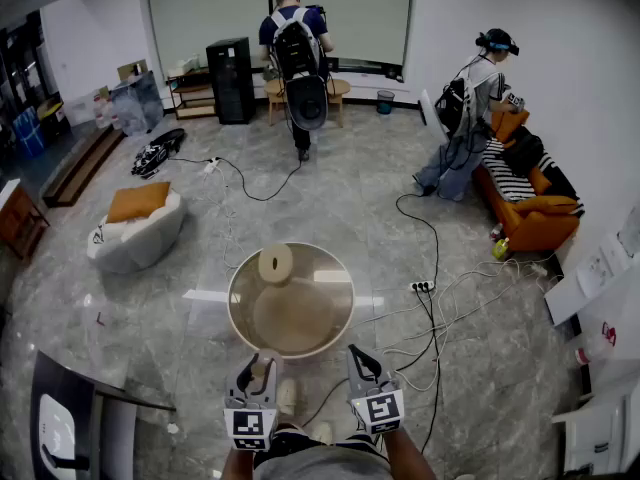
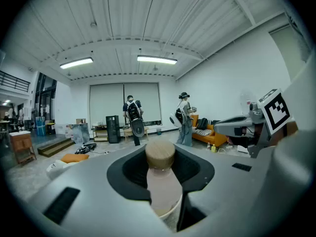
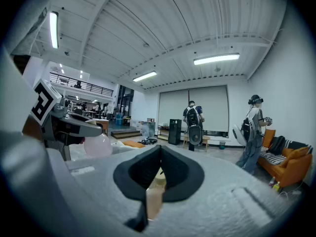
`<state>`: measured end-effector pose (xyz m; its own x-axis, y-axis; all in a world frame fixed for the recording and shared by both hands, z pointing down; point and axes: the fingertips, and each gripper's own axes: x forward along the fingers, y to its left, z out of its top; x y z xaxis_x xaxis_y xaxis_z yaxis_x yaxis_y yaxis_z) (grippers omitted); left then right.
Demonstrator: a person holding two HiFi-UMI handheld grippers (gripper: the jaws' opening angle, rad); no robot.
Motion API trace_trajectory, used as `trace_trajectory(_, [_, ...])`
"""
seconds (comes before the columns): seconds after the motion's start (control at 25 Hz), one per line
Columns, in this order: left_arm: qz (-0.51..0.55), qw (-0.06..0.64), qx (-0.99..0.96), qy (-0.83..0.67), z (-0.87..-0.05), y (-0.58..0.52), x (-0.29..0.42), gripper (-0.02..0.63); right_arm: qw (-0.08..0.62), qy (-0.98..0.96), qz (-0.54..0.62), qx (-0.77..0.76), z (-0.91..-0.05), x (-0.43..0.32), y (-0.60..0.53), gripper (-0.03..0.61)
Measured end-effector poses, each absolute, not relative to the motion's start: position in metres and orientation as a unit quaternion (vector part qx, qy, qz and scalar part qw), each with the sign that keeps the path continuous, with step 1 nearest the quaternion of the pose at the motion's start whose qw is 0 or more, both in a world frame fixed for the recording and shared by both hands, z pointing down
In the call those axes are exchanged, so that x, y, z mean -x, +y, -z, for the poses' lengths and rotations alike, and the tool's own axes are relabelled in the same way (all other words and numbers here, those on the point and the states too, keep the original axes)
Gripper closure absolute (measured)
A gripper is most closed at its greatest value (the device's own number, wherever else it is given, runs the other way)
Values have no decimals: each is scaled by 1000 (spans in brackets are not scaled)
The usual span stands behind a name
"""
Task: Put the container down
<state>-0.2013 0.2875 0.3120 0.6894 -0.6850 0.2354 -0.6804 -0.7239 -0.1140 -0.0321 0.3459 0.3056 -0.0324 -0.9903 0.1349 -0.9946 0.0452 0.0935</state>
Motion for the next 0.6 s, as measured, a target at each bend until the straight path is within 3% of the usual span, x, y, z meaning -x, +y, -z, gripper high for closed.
trace_trajectory(0.6, [135,3,932,337,-319,271,155,480,71,-702,-30,-708,-316,1,345,578])
